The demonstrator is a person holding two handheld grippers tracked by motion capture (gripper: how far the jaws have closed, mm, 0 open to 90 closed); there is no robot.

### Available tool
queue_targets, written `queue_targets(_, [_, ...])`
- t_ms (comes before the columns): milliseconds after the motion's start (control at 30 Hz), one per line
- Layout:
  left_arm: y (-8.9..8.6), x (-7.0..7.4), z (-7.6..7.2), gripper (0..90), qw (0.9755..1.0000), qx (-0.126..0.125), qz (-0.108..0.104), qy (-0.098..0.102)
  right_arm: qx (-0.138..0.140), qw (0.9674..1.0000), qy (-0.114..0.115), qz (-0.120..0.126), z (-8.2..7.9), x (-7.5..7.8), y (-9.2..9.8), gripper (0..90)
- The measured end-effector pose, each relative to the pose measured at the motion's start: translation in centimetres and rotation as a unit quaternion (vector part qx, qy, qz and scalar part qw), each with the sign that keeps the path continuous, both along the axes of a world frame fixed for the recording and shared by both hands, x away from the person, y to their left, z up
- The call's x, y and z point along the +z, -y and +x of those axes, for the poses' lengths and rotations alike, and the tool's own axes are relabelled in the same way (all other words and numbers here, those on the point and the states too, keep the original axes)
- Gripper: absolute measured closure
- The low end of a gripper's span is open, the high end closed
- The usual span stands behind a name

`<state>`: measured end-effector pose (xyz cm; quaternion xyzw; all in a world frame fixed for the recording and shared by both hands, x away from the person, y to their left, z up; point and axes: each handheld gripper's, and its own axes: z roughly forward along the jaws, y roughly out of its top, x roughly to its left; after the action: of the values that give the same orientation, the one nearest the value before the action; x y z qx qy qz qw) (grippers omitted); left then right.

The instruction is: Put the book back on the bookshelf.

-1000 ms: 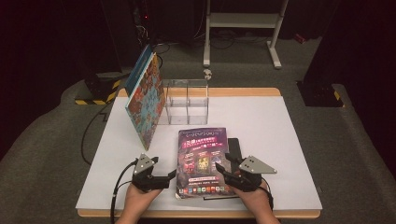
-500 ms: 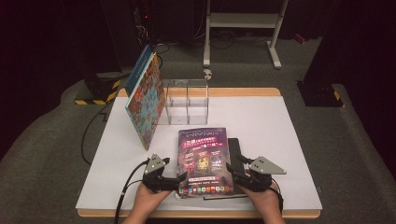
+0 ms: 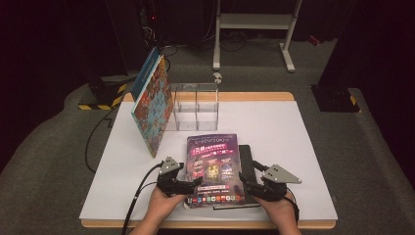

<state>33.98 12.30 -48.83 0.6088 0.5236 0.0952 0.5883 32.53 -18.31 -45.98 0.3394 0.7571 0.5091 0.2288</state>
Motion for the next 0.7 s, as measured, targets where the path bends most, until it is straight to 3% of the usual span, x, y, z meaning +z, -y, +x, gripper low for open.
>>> queue_targets(167, [0.4,-0.4,0.4,3.3,0.9997,-0.003,0.004,-0.025,0.001,1.0000,0.000,-0.004,-0.1,-0.1,-0.2,33.5])
queue_targets(300, [0.6,-0.4,0.8,2.5,0.9988,-0.010,-0.008,-0.048,0.004,1.0000,-0.001,-0.005,-0.1,-0.2,-0.4,33.6])
queue_targets(700, [1.4,-0.4,0.8,0.1,0.9985,-0.022,-0.002,-0.051,0.005,1.0000,-0.007,-0.002,-0.1,-0.1,-0.5,34.0])
